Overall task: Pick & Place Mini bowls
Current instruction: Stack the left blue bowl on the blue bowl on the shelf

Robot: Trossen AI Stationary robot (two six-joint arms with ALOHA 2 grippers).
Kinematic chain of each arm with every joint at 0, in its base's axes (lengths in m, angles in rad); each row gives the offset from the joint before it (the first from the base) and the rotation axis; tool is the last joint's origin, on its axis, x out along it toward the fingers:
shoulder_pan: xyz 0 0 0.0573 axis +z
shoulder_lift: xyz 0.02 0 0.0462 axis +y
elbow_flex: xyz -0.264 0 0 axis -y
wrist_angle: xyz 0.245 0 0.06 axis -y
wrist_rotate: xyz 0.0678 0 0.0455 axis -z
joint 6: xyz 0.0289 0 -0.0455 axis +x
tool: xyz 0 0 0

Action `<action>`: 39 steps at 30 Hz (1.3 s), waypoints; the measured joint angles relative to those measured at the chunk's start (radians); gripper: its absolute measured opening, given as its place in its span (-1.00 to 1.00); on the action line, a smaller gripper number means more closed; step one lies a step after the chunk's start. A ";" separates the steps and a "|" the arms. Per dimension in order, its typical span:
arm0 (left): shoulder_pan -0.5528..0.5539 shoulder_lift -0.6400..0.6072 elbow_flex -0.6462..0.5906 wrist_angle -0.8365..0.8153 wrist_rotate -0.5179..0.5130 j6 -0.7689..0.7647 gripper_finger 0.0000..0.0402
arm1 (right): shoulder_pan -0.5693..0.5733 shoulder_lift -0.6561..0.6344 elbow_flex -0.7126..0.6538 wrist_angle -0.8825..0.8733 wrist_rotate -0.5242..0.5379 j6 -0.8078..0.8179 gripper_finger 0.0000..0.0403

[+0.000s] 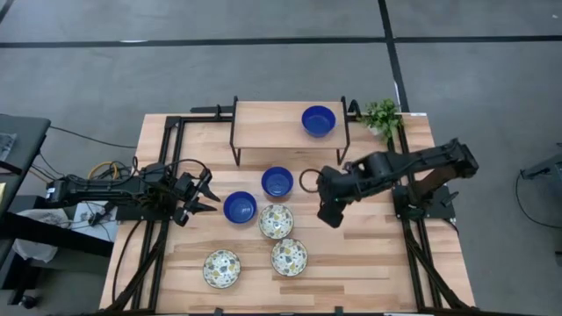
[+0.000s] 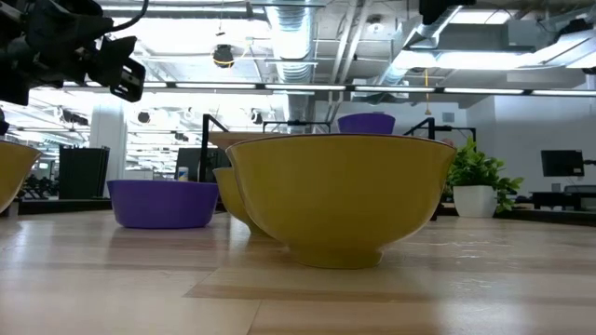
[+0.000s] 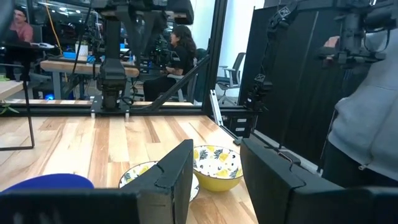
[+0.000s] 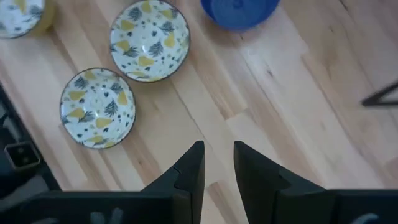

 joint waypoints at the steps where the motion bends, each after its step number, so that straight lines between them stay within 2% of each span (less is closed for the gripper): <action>1: 0.000 0.000 0.000 0.001 0.000 0.000 -0.35 | 0.012 0.000 -0.007 -0.002 0.010 0.036 -0.63; 5: 0.000 0.000 0.000 0.004 0.000 0.000 -0.35 | 0.051 0.000 -0.012 -0.045 0.063 0.141 -0.63; 9: 0.000 0.000 0.000 0.007 0.000 0.000 -0.35 | 0.068 -0.017 -0.013 -0.122 0.092 0.162 -0.63; 22: 0.000 0.000 0.000 0.019 0.000 0.000 -0.35 | 0.068 -0.236 -0.029 -0.131 0.245 0.020 -0.63; 25: 0.000 0.000 0.000 0.025 0.000 0.000 -0.35 | 0.067 -0.316 -0.111 -0.074 0.245 -0.011 -0.63; 32: 0.000 0.000 0.000 0.046 0.000 0.000 -0.35 | 0.067 -0.551 -0.395 0.117 0.238 -0.004 -0.63; 39: 0.000 0.000 0.000 0.180 0.000 0.000 -0.35 | 0.067 -0.800 -0.643 0.353 0.237 -0.045 -0.63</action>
